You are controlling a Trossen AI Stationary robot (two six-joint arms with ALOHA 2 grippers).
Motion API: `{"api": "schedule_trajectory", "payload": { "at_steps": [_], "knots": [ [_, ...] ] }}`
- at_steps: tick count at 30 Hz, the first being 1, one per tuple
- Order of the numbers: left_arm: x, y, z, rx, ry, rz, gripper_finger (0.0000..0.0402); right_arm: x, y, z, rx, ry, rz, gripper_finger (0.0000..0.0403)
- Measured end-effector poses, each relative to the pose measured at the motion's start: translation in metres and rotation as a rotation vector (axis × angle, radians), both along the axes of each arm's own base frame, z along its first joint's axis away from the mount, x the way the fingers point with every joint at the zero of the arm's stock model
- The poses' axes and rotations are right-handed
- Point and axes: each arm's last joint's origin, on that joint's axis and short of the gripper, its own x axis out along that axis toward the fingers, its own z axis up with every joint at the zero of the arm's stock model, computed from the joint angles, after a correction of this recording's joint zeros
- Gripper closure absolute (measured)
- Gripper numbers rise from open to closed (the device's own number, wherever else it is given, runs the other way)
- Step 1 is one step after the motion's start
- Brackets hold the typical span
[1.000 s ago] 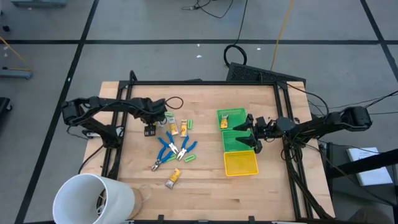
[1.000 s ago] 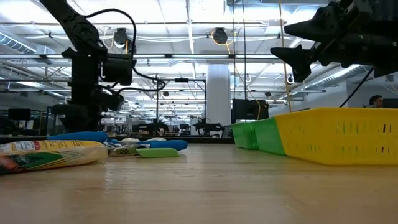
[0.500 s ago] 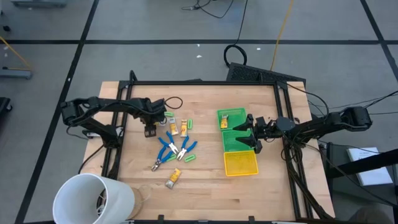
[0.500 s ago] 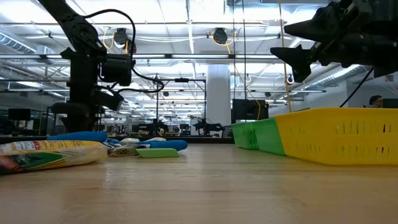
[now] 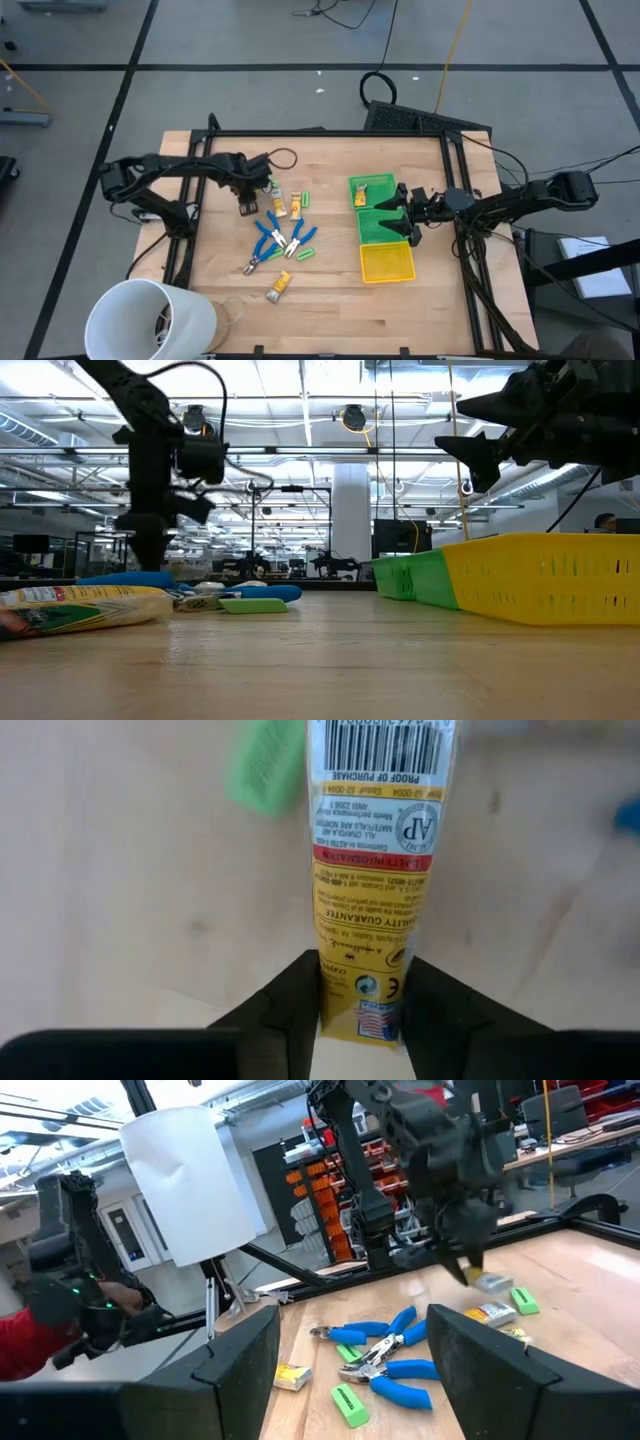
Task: Pick & Place School Supplies
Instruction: Put the yellow crayon box into the top green bin
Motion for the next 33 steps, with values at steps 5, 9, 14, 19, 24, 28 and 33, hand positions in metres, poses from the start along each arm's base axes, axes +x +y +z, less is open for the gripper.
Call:
{"api": "schedule_trajectory", "payload": {
  "at_steps": [5, 9, 14, 19, 24, 28, 33],
  "knots": [
    [0.017, -0.004, 0.031, 0.143, -0.064, -0.057, 0.0282, 0.000, -0.003, -0.001, 0.042, 0.016, -0.103, 0.0161],
    [0.037, -0.016, 0.054, 0.278, -0.115, -0.128, 0.0288, 0.001, -0.005, -0.002, 0.128, 0.019, -0.176, 0.0161],
    [0.060, -0.041, 0.072, 0.461, -0.173, -0.278, 0.0288, 0.004, -0.008, -0.005, 0.210, 0.045, -0.284, 0.0161],
    [0.081, -0.068, 0.086, 0.626, -0.315, -0.424, 0.0288, 0.020, -0.006, -0.001, 0.209, 0.092, -0.278, 0.0161],
    [0.097, -0.088, 0.102, 0.745, -0.506, -0.456, 0.0288, 0.046, -0.004, 0.001, 0.204, 0.157, -0.328, 0.0161],
    [0.099, -0.096, 0.106, 0.792, -0.521, -0.513, 0.0289, 0.069, -0.004, 0.001, 0.215, 0.186, -0.347, 0.0161],
    [0.101, -0.097, 0.097, 0.807, -0.440, -0.538, 0.0289, 0.102, -0.003, 0.008, 0.208, 0.179, -0.343, 0.0161]
  ]
}}
